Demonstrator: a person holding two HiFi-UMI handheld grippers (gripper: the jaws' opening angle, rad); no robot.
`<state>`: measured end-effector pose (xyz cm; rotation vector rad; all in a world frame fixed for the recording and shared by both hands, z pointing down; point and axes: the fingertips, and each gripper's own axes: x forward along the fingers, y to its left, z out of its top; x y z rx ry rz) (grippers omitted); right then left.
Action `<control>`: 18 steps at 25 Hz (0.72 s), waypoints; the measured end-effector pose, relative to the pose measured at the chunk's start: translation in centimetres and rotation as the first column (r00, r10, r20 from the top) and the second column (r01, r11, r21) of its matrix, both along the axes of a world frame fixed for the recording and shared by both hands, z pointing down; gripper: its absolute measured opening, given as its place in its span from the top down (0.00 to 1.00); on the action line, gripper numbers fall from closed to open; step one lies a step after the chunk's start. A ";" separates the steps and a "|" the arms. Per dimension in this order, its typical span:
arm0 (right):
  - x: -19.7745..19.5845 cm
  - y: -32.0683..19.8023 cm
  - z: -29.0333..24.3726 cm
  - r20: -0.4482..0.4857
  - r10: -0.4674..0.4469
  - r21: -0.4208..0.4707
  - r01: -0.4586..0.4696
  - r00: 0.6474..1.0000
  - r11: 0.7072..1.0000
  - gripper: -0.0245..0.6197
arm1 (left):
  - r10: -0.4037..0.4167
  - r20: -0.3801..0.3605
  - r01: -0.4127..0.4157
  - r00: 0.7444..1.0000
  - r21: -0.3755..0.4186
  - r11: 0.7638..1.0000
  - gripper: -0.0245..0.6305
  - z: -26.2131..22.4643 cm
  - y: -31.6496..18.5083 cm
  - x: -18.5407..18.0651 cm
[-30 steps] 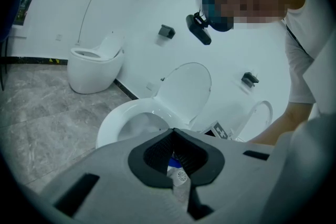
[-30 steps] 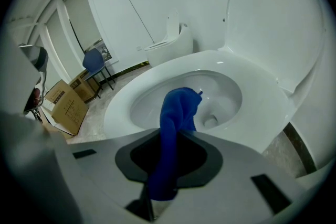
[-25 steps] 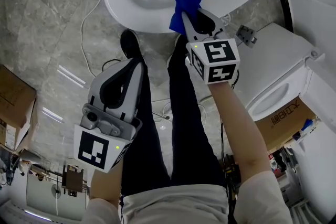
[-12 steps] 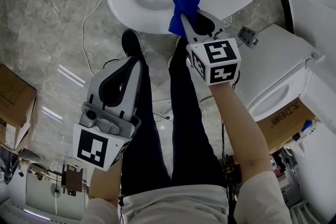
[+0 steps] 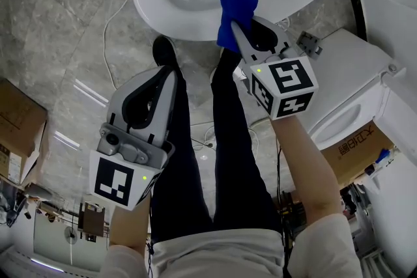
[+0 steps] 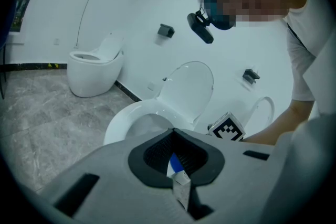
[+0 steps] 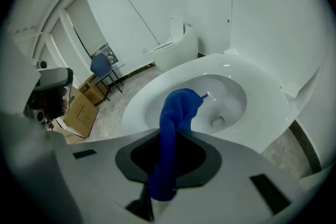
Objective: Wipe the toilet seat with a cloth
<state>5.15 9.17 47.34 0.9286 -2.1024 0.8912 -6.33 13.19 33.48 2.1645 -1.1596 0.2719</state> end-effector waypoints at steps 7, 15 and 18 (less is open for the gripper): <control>1.2 1.1 -5.4 0.044 0.005 0.073 -0.008 0.999 0.997 0.88 | 0.013 0.003 -0.013 1.000 0.002 1.000 0.96 0.0 -0.1 0.5; 2.1 2.9 -10.1 0.103 0.055 0.094 -0.065 0.993 0.993 0.88 | 0.032 0.011 -0.031 0.999 -0.014 0.999 0.96 0.5 -0.1 1.2; 2.1 3.1 -11.0 0.118 0.049 0.096 -0.061 0.992 0.993 0.88 | 0.042 0.018 -0.042 0.999 0.001 0.999 0.96 0.1 -0.4 1.5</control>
